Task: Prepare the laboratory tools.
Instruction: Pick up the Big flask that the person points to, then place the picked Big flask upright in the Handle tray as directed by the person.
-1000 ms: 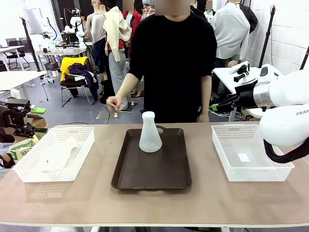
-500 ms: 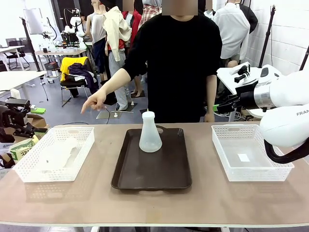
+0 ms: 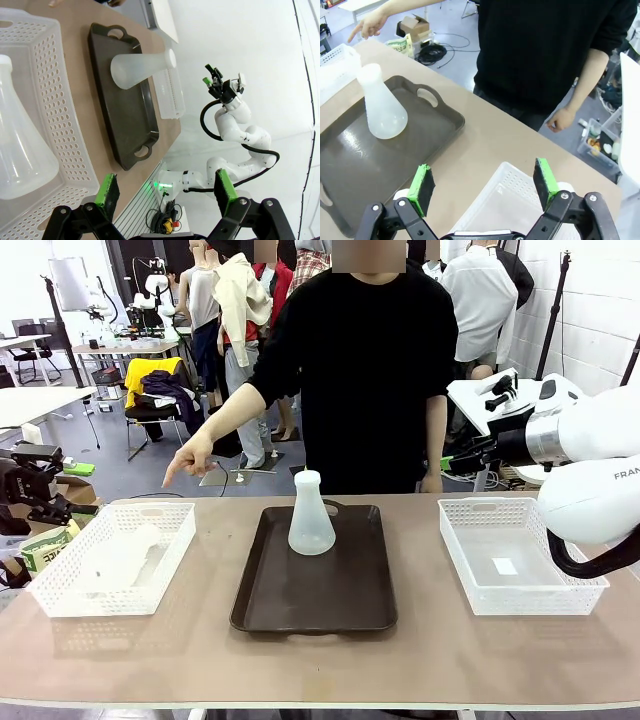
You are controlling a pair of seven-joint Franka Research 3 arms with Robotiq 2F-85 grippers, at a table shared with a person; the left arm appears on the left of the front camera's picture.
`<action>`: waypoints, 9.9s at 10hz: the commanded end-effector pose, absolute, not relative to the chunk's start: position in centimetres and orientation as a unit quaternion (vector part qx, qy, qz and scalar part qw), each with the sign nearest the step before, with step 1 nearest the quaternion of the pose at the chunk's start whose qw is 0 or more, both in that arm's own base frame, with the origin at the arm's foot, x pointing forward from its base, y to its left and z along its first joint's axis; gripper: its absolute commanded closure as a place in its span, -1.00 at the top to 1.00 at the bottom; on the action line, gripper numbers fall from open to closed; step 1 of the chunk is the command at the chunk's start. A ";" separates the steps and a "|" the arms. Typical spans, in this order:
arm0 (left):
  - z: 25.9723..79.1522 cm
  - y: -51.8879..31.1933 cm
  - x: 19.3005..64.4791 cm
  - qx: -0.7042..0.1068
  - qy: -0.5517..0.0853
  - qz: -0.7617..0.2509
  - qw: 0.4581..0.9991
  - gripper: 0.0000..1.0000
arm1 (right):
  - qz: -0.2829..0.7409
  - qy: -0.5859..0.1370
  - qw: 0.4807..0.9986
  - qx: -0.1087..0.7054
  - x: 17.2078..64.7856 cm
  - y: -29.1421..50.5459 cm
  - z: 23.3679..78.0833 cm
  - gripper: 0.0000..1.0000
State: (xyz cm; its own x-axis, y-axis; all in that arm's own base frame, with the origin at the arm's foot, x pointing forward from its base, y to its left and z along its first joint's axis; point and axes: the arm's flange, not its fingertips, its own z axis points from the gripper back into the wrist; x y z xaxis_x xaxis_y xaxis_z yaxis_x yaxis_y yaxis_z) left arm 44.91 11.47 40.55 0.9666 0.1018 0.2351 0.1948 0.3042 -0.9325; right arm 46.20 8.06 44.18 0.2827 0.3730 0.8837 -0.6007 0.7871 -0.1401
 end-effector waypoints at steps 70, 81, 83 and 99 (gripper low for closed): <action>33.0 -1.0 58.8 0.052 -0.109 -0.125 0.985 -1.00 | 0.310 -0.511 0.794 0.111 46.3 8.2 44.4 1.00; 33.0 -1.0 58.8 0.052 -0.109 -0.125 0.985 -1.00 | 0.310 -0.511 0.794 0.111 46.3 8.2 44.4 1.00; 33.0 -1.0 58.8 0.052 -0.109 -0.125 0.985 -1.00 | 0.310 -0.511 0.794 0.111 46.3 8.2 44.4 1.00; 35.4 -1.3 57.7 0.043 -0.102 -0.140 0.984 -1.00 | 0.310 -0.511 0.794 0.111 46.3 8.2 44.4 1.00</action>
